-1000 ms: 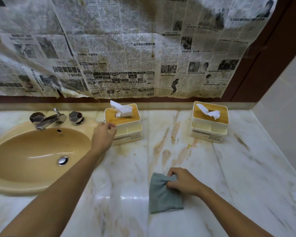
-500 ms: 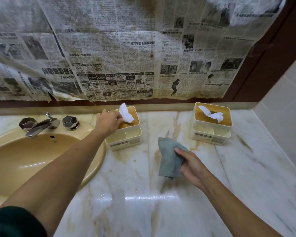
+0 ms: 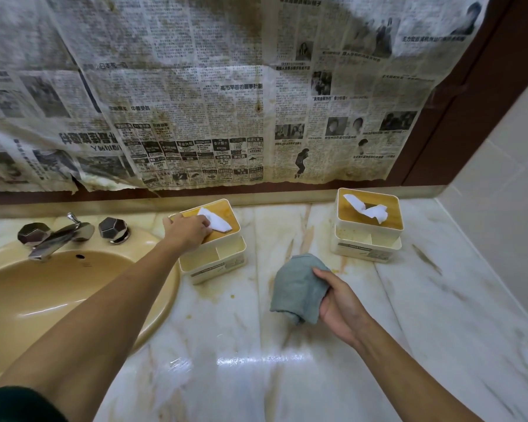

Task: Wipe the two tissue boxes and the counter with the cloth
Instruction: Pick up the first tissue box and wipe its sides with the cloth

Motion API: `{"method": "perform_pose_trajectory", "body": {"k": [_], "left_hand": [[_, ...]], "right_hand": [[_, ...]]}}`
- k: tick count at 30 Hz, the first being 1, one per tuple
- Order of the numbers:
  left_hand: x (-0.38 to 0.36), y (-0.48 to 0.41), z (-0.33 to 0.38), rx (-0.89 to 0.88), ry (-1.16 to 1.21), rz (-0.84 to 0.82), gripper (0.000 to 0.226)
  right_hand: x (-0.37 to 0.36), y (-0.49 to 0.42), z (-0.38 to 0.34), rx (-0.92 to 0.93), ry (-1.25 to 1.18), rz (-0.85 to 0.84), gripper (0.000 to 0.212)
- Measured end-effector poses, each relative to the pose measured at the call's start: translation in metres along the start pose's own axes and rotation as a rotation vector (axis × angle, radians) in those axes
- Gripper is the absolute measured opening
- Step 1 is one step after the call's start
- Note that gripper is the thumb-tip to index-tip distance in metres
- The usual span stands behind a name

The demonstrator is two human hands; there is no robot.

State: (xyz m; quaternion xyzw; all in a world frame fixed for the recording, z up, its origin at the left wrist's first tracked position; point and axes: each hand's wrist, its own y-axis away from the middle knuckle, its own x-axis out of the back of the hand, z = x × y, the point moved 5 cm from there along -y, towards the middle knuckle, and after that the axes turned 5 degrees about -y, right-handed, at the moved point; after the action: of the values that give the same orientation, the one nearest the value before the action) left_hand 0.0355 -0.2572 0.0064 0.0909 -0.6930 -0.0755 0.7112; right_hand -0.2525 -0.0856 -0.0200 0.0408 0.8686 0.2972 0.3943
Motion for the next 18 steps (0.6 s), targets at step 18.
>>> {"method": "perform_pose_trajectory", "body": {"k": [18], "left_hand": [[0.024,0.078,0.043,-0.063,0.9,-0.295,0.025]], "right_hand": [[-0.013,0.045,-0.027,0.222,-0.11,-0.081,0.042]]}}
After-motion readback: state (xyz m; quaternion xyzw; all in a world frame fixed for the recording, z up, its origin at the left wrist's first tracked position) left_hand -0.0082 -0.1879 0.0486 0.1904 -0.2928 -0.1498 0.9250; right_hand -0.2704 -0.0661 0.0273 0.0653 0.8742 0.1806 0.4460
